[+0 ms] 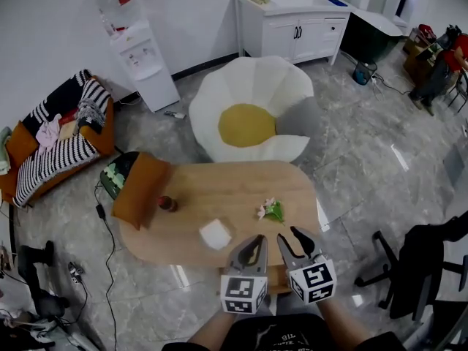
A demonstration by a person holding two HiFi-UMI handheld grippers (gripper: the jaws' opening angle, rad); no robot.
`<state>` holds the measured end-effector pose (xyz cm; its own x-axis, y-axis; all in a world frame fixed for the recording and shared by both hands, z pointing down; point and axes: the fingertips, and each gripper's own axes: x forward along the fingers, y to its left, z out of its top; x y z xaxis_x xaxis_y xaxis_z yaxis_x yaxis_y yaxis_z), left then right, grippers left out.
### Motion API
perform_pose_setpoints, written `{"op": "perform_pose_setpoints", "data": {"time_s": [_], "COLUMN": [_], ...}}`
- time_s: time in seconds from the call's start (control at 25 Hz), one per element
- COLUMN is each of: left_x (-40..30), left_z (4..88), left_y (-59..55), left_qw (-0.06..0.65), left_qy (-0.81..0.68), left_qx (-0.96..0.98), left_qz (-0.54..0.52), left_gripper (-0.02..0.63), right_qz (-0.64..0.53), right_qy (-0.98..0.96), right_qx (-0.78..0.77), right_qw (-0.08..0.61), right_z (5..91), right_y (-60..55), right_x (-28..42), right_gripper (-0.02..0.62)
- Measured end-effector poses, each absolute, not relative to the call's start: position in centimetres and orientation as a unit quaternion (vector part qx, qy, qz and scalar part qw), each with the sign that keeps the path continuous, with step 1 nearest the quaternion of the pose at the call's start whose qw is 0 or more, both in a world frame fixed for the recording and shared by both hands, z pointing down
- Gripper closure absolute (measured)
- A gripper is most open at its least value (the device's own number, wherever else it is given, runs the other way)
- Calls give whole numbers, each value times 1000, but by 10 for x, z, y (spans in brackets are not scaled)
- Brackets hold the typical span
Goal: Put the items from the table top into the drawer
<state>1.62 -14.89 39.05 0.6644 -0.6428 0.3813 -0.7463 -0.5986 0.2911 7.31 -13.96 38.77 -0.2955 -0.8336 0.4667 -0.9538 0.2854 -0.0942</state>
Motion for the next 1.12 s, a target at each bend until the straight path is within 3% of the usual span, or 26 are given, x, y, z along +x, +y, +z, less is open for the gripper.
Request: {"op": "perform_pose_setpoints", "data": {"time_s": [0.08,0.52,1.12], "left_x": [18,42,65], "left_z": [395,416,474], "left_y": [-153,-180,-191], "left_qw": [223,222,253], "left_qy": [-401,-426,-448], "left_qx": [880,865,840], "left_qz": [121,146,172], "left_gripper": [586,585,585], "right_qz": [186,224,255], "right_qy": [-786,-799,-801], "right_qx": [564,529,504], "right_qw": [170,178,197], "right_z": [393,428,489], "right_y": [-144,-174,-191], "right_x": [77,97,114], "right_gripper": [443,405,405]}}
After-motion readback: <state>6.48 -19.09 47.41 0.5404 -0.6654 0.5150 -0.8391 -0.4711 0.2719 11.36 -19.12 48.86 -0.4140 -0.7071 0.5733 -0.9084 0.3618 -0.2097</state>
